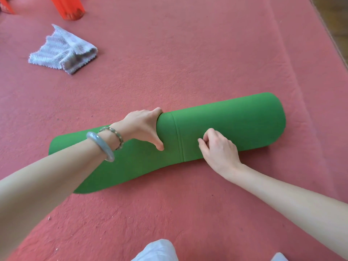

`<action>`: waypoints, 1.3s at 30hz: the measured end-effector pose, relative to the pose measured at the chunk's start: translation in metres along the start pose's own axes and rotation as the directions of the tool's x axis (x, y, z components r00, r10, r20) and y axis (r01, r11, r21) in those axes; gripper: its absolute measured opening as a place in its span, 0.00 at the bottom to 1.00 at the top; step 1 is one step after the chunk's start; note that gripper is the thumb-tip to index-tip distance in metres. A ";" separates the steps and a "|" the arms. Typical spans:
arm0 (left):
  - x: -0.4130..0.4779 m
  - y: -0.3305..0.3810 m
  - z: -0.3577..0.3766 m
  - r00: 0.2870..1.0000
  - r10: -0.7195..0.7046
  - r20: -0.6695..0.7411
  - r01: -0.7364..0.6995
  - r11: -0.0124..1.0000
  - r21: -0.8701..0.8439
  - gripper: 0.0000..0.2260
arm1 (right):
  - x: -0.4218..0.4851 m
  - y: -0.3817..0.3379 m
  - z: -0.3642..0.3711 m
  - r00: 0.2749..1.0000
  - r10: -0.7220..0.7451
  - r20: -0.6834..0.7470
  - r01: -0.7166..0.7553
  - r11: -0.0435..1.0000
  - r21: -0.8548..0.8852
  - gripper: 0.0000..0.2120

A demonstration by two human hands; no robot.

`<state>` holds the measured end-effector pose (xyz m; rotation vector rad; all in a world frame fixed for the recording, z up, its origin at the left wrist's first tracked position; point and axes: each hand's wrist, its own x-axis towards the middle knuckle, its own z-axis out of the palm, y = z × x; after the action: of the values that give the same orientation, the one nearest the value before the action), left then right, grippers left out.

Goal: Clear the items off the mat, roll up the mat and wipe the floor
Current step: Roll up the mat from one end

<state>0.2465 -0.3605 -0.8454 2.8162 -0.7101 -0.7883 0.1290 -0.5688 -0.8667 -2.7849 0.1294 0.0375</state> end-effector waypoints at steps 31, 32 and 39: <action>-0.049 0.008 -0.057 0.995 0.076 0.070 0.031 0.430 -0.902 0.33 | 0.080 -0.015 -0.067 0.807 -0.237 0.542 -0.581 -0.149 0.800 0.53; -0.050 0.011 -0.064 0.994 0.087 0.066 0.022 0.435 -0.900 0.33 | 0.083 -0.015 -0.074 0.815 -0.242 0.527 -0.568 -0.150 0.809 0.54; -0.070 0.036 -0.132 0.990 0.114 0.080 0.016 0.476 -0.879 0.36 | 0.078 -0.027 -0.144 0.843 -0.237 0.483 -0.528 -0.192 0.827 0.54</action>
<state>0.2479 -0.3595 -0.6915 1.7765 -0.2363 -0.9605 0.2110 -0.6004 -0.7259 -0.9048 0.2419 0.5070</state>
